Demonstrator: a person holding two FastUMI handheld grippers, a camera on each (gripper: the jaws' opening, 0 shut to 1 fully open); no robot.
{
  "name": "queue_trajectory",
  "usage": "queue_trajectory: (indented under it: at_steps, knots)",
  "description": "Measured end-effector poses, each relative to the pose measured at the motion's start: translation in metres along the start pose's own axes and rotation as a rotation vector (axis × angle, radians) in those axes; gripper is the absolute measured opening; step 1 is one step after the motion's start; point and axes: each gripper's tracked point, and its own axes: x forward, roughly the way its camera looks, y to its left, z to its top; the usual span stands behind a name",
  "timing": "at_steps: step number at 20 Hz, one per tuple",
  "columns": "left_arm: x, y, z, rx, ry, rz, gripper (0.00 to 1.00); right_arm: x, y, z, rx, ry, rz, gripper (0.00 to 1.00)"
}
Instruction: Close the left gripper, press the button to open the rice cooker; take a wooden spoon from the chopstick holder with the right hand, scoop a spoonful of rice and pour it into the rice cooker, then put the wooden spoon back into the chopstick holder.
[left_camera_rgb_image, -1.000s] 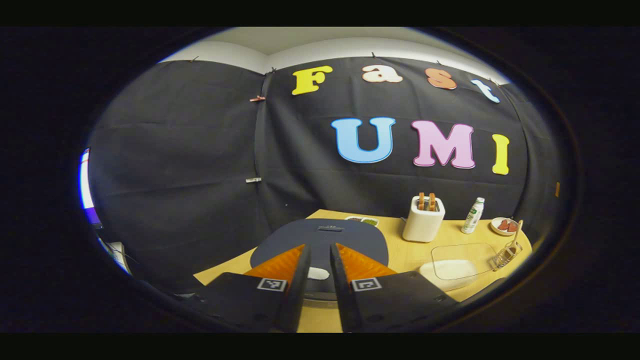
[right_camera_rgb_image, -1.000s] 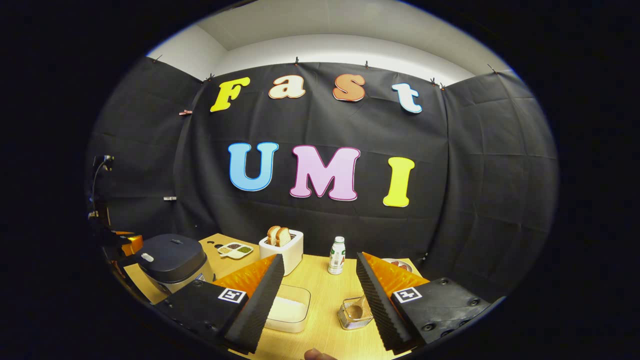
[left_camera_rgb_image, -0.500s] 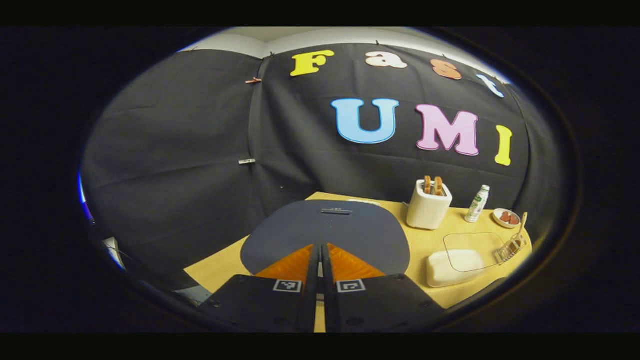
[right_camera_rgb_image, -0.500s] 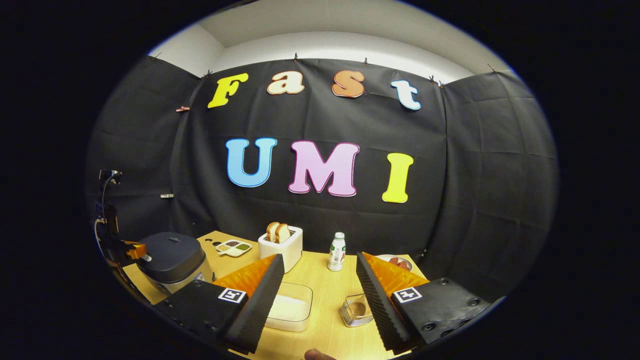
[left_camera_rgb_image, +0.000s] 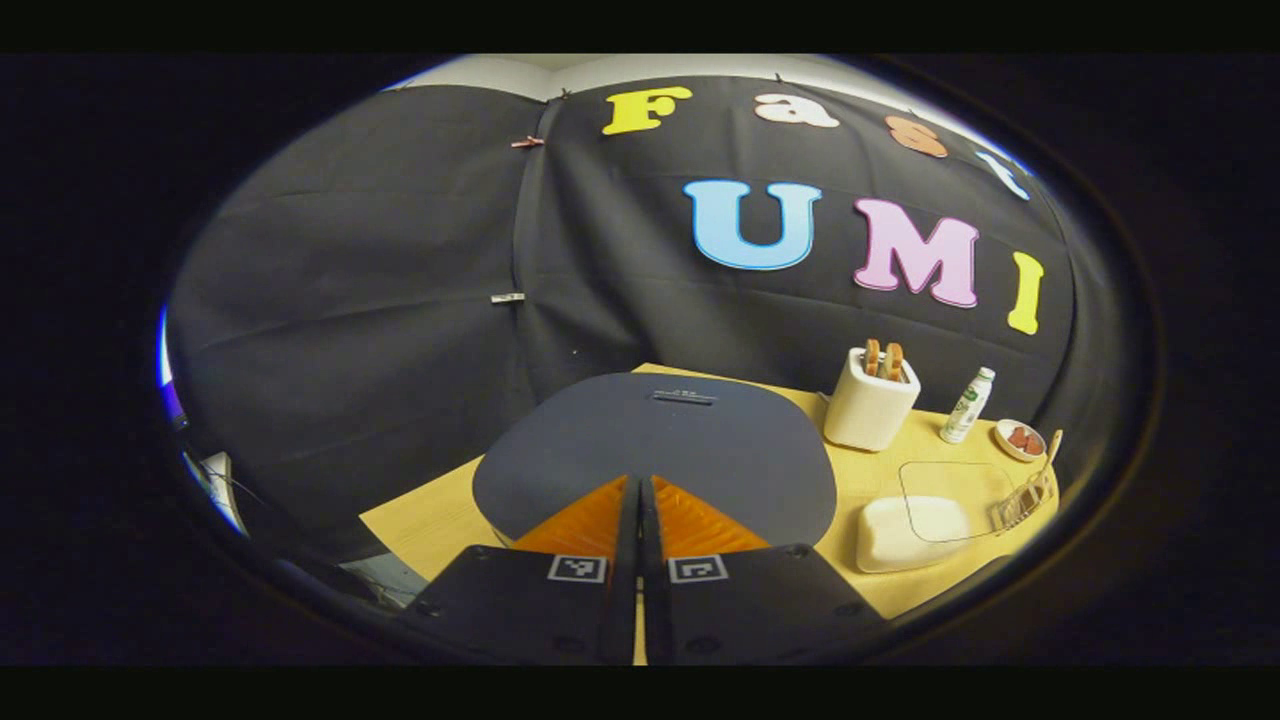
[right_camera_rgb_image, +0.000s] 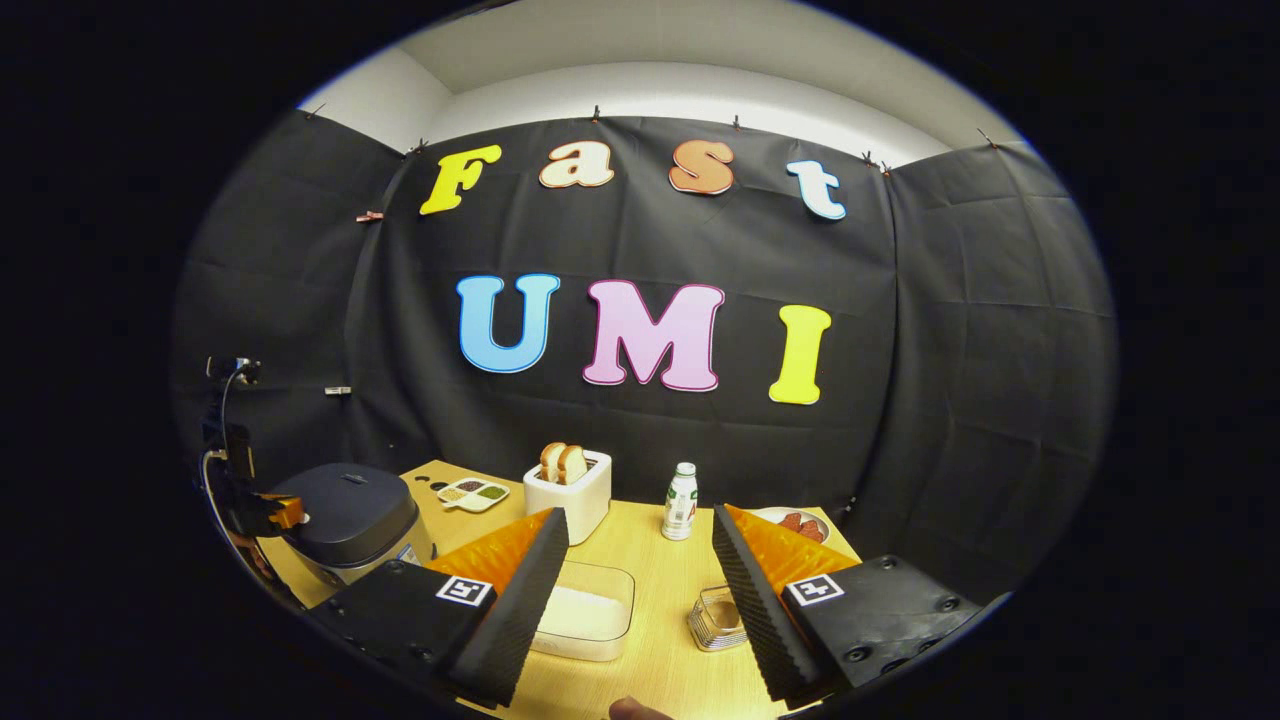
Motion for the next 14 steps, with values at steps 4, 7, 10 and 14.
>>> queue_trajectory:
  at_steps: [4,7,10,14]
  knots:
    - [-0.0002,-0.0015,-0.0022,0.002,-0.005,0.003,0.09,-0.0045,0.0017,0.0028,-0.006,-0.007,0.006,0.91]
    - [-0.0002,0.0008,-0.0035,-0.020,-0.013,0.010,0.11,-0.0079,0.0010,0.0032,-0.012,-0.007,0.007,0.91]
    - [-0.0015,-0.0008,-0.0058,-0.009,-0.028,0.016,0.11,-0.0070,0.0019,0.0037,-0.008,-0.008,0.009,0.91]
    - [-0.0023,-0.0005,0.0011,0.012,-0.054,0.016,0.07,-0.0080,0.0025,0.0016,-0.003,-0.003,0.014,0.91]
